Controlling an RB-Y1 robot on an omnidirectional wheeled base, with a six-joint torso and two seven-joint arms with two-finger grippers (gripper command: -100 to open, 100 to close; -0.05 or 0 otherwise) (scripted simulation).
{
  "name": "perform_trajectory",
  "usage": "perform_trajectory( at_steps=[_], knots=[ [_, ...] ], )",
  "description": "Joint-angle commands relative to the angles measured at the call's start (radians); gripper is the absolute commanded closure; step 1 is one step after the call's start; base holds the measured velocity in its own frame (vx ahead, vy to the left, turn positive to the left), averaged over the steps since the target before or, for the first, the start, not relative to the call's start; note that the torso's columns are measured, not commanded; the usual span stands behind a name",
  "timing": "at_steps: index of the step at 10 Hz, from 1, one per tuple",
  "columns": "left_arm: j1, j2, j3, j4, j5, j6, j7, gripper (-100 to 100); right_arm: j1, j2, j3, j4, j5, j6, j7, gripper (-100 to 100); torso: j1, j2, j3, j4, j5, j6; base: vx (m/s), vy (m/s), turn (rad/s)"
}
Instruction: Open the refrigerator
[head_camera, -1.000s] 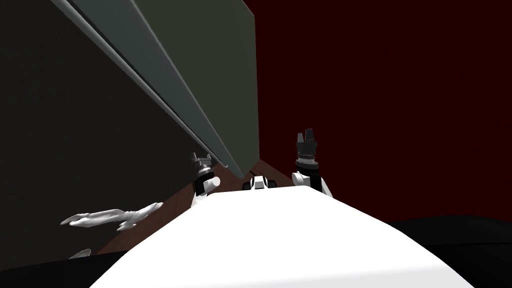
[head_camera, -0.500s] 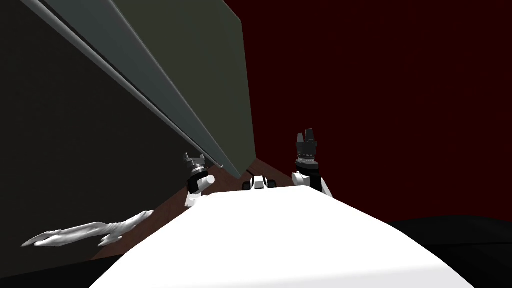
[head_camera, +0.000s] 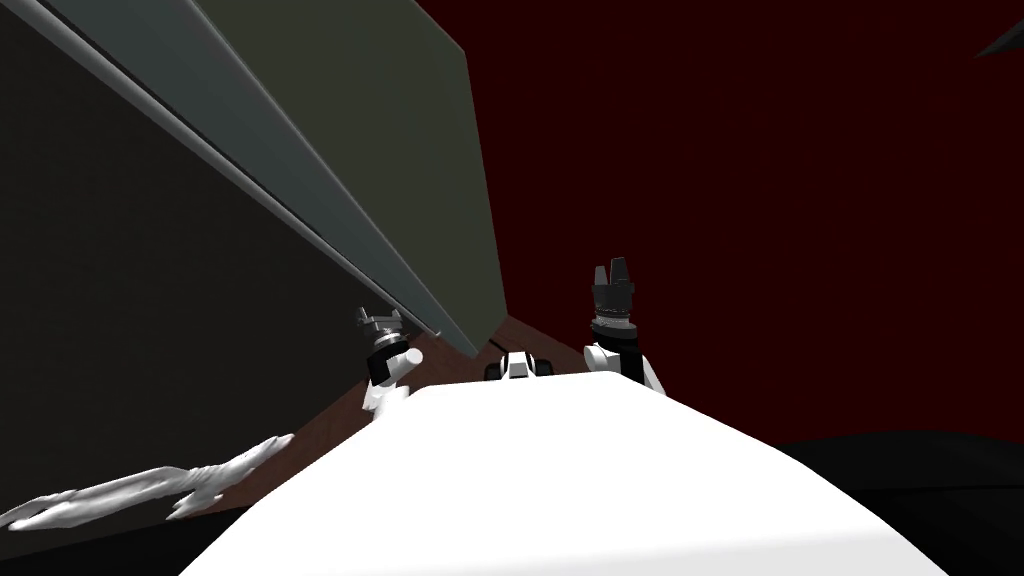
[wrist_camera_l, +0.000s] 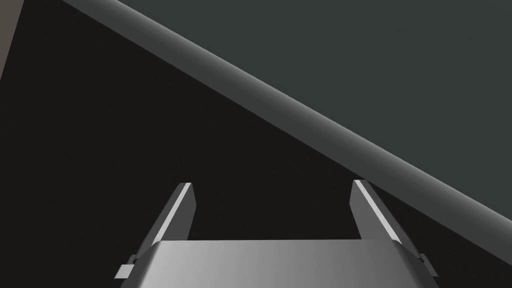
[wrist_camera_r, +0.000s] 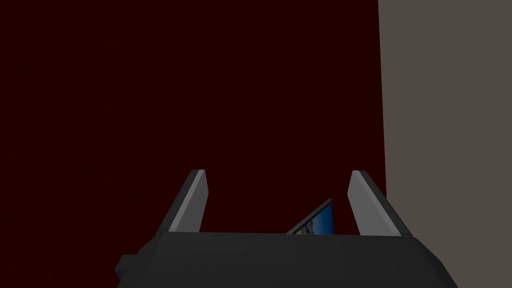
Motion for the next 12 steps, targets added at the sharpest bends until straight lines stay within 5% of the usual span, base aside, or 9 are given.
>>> perform_trajectory(
  at_steps=[1,6,12],
  knots=[
    [0.006,-0.013,-0.02,-0.048,-0.005,0.003,-0.015,100,0.0,0.0,0.0,0.0,0.0,0.0,0.0,0,0.0,0.003,0.002,-0.001,0.002,-0.003,0.105,0.081,0.047],
    [0.136,-0.096,-0.178,-0.178,-0.03,-0.036,-0.043,100,0.0,0.0,0.0,0.0,0.0,0.0,0.0,0,-0.012,0.019,0.012,0.003,0.0,-0.004,0.081,0.07,0.176],
    [0.24,-0.163,-0.318,-0.281,-0.05,-0.067,-0.066,100,0.0,0.0,0.0,0.0,0.0,0.0,0.0,0,-0.009,0.015,0.009,0.001,0.001,-0.004,0.067,0.046,0.123]
  ],
)
